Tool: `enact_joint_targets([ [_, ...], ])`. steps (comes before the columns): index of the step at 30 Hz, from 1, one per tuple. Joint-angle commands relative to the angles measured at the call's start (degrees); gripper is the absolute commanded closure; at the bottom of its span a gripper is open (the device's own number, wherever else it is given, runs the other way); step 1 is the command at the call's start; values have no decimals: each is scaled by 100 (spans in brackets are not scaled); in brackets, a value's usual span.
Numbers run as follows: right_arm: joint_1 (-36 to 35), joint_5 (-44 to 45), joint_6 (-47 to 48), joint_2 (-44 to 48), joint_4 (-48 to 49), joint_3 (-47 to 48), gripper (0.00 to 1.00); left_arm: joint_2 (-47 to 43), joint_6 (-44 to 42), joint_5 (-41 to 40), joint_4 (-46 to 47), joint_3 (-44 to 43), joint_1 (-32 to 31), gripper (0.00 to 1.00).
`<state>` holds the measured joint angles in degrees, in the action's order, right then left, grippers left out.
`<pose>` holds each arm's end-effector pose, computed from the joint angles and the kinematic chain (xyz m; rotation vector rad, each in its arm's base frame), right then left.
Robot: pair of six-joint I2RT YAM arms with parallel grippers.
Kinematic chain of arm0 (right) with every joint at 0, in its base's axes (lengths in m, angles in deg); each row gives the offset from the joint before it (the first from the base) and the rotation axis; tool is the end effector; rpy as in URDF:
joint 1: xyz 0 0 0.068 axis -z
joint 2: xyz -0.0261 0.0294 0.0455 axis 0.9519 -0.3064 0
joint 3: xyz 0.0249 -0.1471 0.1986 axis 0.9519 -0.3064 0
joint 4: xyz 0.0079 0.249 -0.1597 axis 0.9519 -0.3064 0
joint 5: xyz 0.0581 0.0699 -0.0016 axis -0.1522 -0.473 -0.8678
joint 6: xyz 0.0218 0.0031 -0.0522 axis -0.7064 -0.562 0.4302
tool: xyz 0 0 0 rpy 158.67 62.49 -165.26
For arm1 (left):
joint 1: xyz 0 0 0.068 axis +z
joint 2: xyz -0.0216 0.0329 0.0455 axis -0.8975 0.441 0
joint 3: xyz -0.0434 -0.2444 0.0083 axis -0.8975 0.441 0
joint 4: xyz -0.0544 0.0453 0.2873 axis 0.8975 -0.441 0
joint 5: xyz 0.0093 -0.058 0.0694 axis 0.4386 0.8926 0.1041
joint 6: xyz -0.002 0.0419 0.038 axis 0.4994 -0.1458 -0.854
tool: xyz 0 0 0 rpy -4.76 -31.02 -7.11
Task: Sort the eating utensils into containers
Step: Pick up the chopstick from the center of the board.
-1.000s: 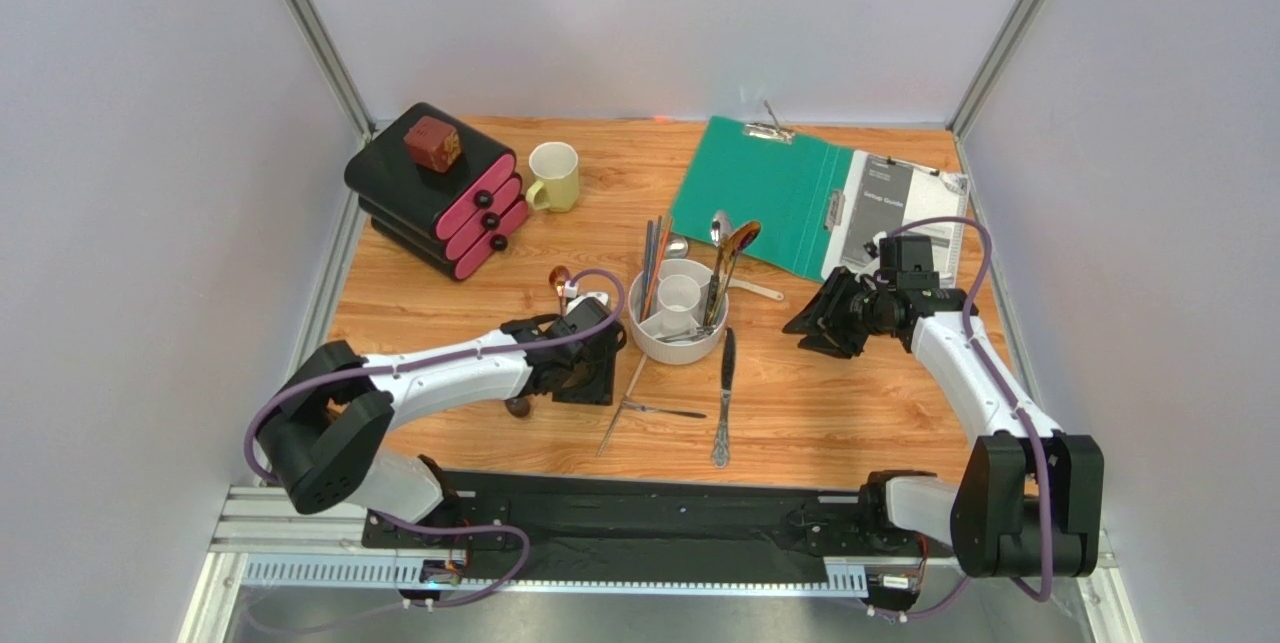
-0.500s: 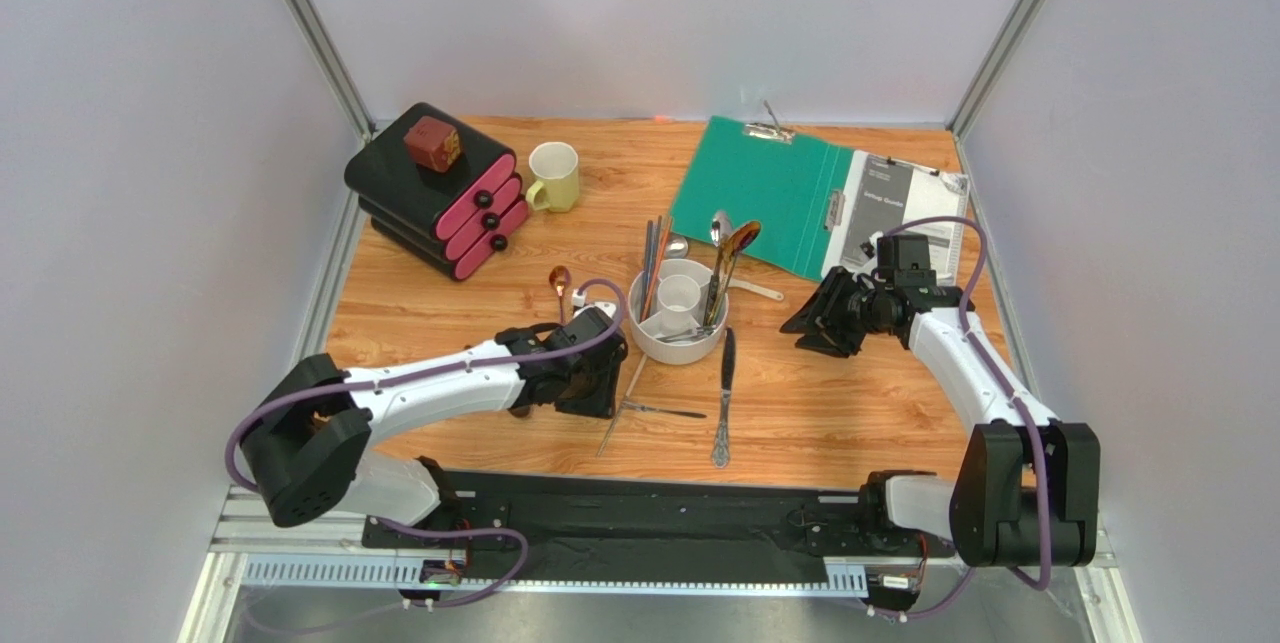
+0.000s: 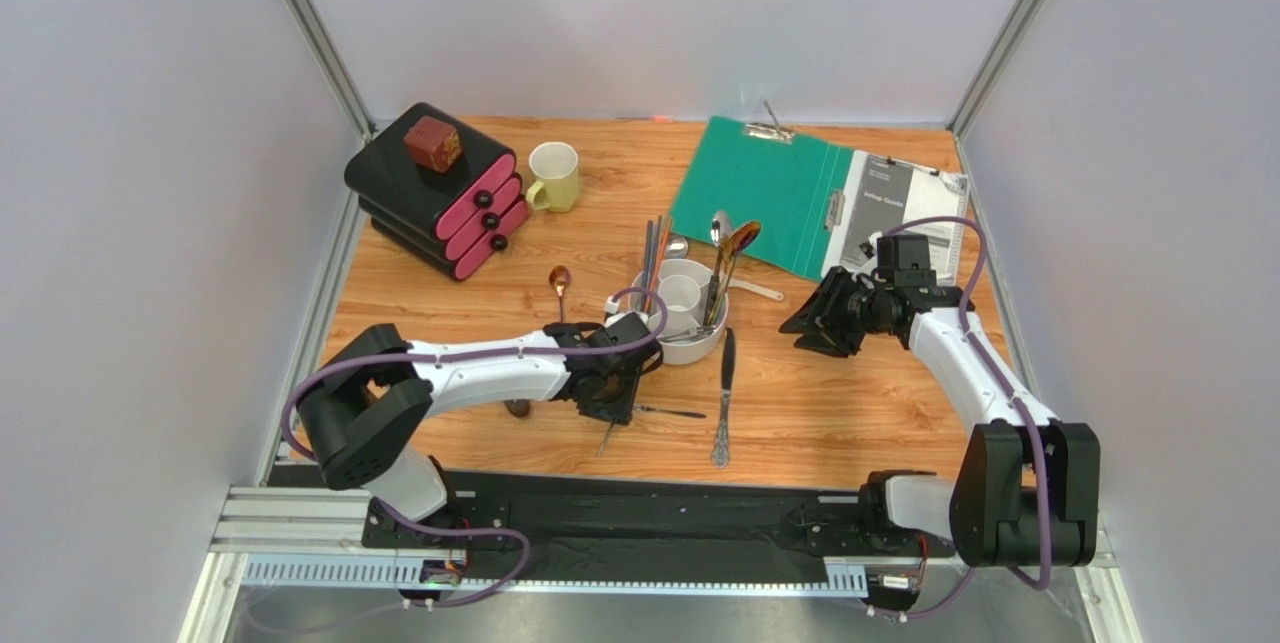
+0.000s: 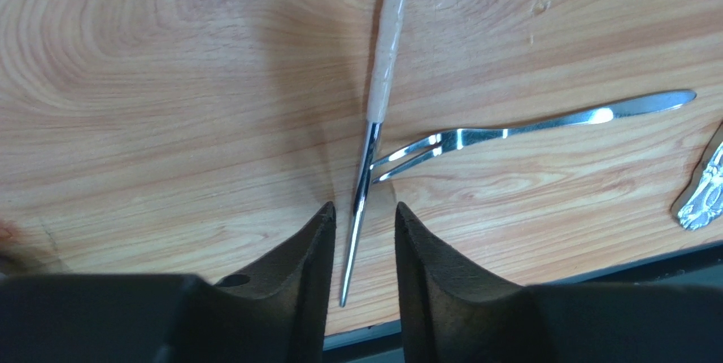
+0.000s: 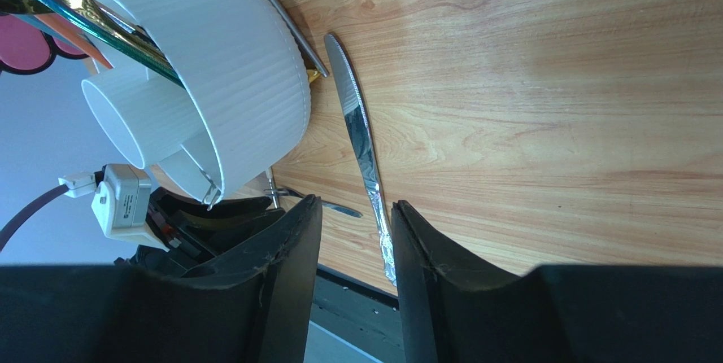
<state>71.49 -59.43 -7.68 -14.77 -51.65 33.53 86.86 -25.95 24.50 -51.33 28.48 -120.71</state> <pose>0.2702 0.0226 0.1687 0.6207 2.6438 0.8766 0.1704 -0.2533 0.1071 0.2747 2.8179 -0.2738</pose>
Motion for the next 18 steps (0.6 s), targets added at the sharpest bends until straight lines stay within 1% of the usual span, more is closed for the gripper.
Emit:
enact_joint_targets([
  [1, 5, -135, 82, 23, 204, 90, 59, 588, 112, -220, -259, -211, -95, 75],
  [4, 14, -144, 82, 14, 204, 99, 59, 791, 200, -158, -357, -212, -95, 83],
  [6, 5, -135, 82, 23, 204, 99, 59, 721, 244, -123, -366, -141, -95, 84],
  [8, 14, -135, 73, 14, 204, 99, 59, 633, 280, -141, -462, -27, -95, 87],
  [11, 5, -144, 73, 5, 230, 108, 59, 484, 288, -193, -700, 79, -95, 99],
  [18, 14, -162, 29, -39, 274, 143, 59, -262, 604, -482, -1218, 500, -95, 100],
])
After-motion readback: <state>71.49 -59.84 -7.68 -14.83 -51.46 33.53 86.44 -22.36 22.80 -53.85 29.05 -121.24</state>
